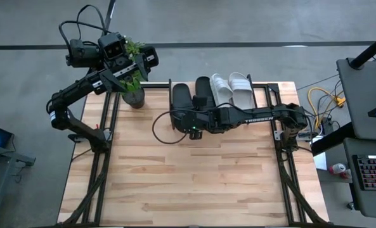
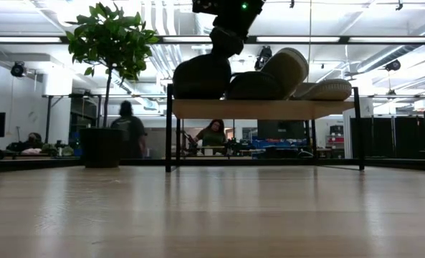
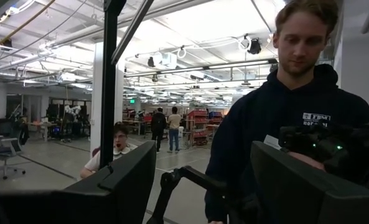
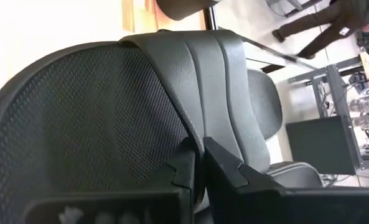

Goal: Pick and place slides into the shelf
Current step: Adjust the slides on the shelf

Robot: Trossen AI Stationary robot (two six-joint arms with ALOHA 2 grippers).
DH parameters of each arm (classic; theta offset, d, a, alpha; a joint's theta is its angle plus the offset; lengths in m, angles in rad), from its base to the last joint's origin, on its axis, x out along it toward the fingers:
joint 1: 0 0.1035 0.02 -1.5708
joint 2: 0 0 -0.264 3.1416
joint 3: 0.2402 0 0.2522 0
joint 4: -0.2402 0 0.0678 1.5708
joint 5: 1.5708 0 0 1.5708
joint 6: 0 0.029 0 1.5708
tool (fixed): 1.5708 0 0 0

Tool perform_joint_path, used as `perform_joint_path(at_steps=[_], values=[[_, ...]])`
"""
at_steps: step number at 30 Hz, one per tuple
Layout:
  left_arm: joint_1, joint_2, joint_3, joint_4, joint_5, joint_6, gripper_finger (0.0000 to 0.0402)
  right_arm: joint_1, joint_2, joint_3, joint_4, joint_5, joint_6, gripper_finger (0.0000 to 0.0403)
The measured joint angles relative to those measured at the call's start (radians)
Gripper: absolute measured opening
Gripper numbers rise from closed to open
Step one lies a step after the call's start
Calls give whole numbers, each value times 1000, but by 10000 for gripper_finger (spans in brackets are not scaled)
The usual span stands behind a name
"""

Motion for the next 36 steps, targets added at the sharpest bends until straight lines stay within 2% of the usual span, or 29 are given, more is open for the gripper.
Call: perform_joint_path(at_steps=[6, 11, 16, 20, 29, 36], values=[[0, 0, 0, 0, 0, 0, 247, 0, 0, -1, -9, -3, 16, 60], [0, 0, 0, 0, 0, -1, 247, -8, -2, -2, -20, -78, 76, 123], [0, 0, 0, 0, 0, -2, 247, -20, -7, -2, -44, -91, 119, 189], [-1, 0, 0, 0, 0, -2, 247, -32, -34, -2, -59, -88, 122, 225], [-1, 0, 0, 0, 0, -1, 247, -73, -105, -3, -148, -86, 175, 268], [-1, 0, 0, 0, 0, -1, 247, -84, -155, -3, -144, -121, 214, 271]])
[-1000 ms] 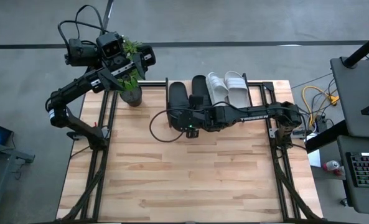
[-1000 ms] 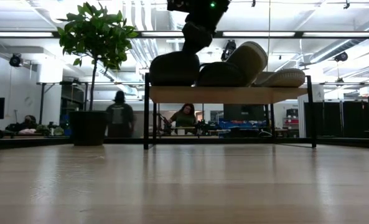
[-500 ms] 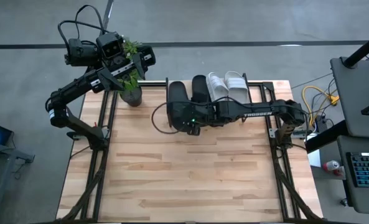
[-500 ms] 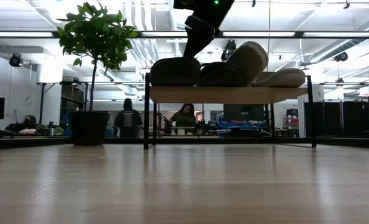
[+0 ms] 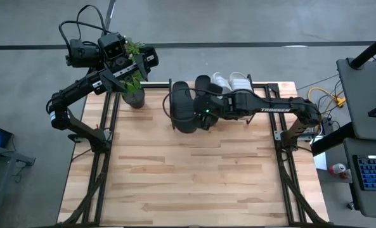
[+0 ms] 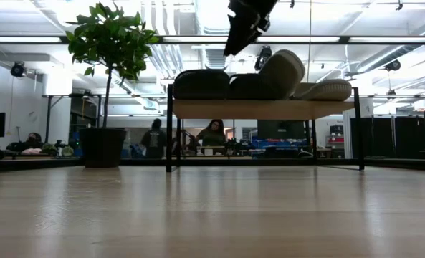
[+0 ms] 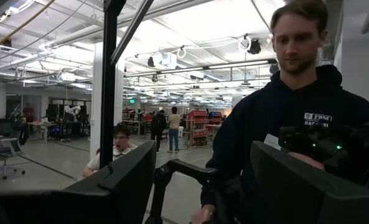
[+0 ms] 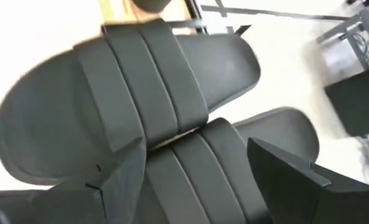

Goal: Pick and place slides into the shelf
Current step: Adjust the slides on the shelf

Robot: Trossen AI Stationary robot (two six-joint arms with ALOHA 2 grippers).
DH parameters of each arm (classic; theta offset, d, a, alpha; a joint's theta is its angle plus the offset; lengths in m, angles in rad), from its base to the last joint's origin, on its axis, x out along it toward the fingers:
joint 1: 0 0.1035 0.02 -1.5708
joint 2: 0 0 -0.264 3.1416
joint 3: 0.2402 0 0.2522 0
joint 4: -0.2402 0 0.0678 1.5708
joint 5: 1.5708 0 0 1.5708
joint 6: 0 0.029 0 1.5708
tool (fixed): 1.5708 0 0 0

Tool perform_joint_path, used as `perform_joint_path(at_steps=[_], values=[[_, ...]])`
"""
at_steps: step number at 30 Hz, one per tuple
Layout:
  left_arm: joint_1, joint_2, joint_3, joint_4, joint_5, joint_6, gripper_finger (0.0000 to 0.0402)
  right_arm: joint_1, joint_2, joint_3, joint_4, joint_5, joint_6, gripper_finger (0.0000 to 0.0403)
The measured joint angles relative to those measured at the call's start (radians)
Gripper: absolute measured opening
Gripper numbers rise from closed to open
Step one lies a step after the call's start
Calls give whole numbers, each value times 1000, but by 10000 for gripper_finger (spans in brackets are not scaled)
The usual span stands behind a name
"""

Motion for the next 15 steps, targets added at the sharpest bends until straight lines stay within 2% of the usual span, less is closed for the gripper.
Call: perform_joint_path(at_steps=[10, 15], values=[[1, 0, 0, 0, 0, 0, 247, -1, -25, 0, 14, -20, 40, 258], [1, 0, 0, 0, 0, 0, 248, -3, -58, 0, 78, -27, 51, 258]])
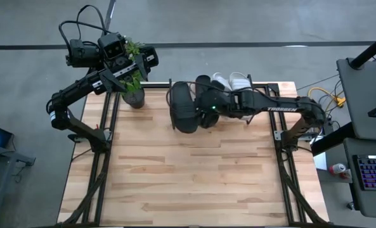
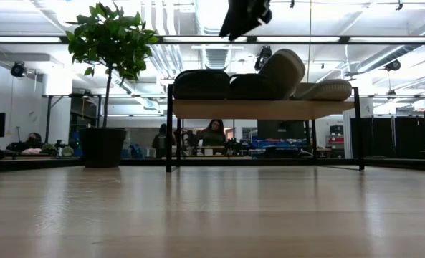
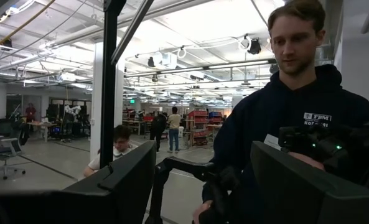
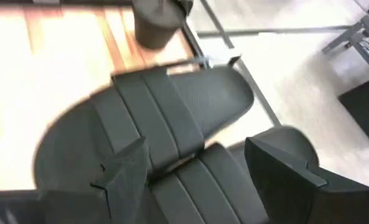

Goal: Pick and place slides into the shelf
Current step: Adjust the slides on the shelf

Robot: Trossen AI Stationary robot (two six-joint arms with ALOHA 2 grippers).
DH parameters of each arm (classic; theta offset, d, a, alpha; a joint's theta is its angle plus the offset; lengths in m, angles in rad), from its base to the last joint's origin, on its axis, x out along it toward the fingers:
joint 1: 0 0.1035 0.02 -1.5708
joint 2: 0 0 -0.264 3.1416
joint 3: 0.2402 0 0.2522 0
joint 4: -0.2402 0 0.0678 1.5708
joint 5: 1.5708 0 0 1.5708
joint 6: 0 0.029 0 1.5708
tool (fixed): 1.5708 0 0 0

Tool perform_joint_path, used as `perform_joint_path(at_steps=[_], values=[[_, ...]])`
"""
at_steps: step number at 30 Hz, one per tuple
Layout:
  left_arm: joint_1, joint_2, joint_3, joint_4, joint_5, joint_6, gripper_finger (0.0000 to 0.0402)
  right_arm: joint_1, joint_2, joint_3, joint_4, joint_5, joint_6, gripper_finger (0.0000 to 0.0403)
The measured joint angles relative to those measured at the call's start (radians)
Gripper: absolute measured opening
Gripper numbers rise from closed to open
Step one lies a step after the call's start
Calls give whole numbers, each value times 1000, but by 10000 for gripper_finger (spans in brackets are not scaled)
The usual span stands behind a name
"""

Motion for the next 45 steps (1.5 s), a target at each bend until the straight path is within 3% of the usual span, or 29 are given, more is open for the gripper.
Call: perform_joint_path(at_steps=[13, 45], values=[[0, 0, 0, 0, 3, -1, 247, -117, -90, -2, -172, 2, 29, 237], [-1, 0, 0, -1, 10, 0, 247, -303, -138, -93, -252, -75, -58, 232]])
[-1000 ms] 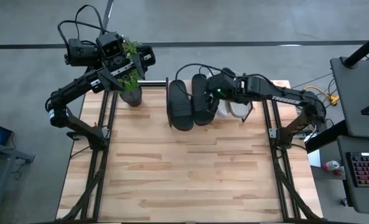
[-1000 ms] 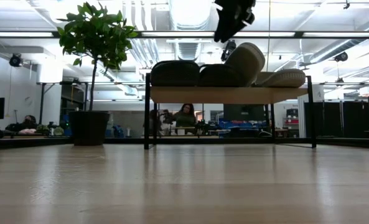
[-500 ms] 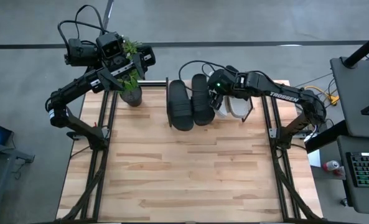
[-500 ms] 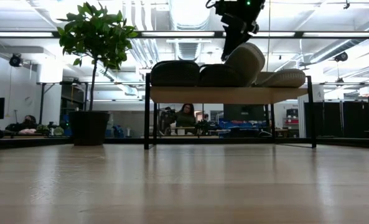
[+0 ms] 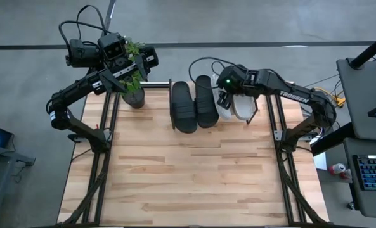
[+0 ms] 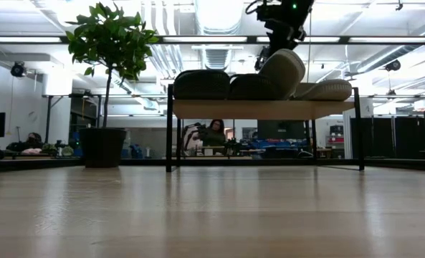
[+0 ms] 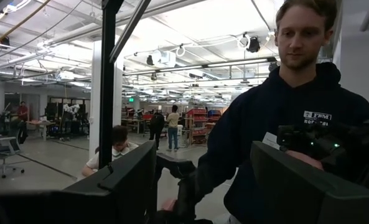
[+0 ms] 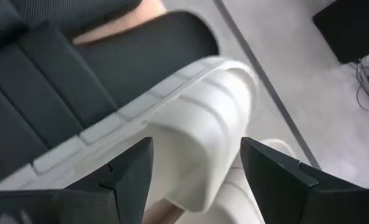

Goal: Pick and place slides into the shelf
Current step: Adjust the slides on the shelf

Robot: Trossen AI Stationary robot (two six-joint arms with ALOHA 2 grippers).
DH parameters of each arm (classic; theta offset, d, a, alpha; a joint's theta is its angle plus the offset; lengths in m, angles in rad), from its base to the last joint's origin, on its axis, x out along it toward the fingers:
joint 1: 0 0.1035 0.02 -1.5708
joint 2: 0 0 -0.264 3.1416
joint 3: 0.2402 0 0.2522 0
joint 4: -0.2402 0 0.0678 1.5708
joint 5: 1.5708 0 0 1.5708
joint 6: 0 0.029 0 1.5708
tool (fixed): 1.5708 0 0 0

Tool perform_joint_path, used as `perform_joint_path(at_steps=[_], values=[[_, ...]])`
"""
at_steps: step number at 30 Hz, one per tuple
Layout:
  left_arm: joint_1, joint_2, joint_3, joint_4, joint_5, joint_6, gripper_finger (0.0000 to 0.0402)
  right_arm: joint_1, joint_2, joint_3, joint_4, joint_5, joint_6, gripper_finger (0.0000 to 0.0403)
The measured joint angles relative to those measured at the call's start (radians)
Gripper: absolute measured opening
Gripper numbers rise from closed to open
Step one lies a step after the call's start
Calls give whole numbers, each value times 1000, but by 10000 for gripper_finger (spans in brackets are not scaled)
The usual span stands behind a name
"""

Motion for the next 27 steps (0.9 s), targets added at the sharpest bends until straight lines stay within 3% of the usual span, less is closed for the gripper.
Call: perform_joint_path(at_steps=[9, 17, 22, 27], values=[[0, 2, 0, 0, -1, 0, 247, -22, -10, -144, 83, 6, 6, 227], [1, 2, 0, 0, -3, 0, 247, -64, -11, -193, 145, 23, 23, 201], [1, 2, 0, 0, -4, 0, 247, -74, -9, -194, 150, 63, 5, 158], [1, 2, 0, 0, -6, 0, 247, -77, -9, -194, 111, 60, -44, 73]])
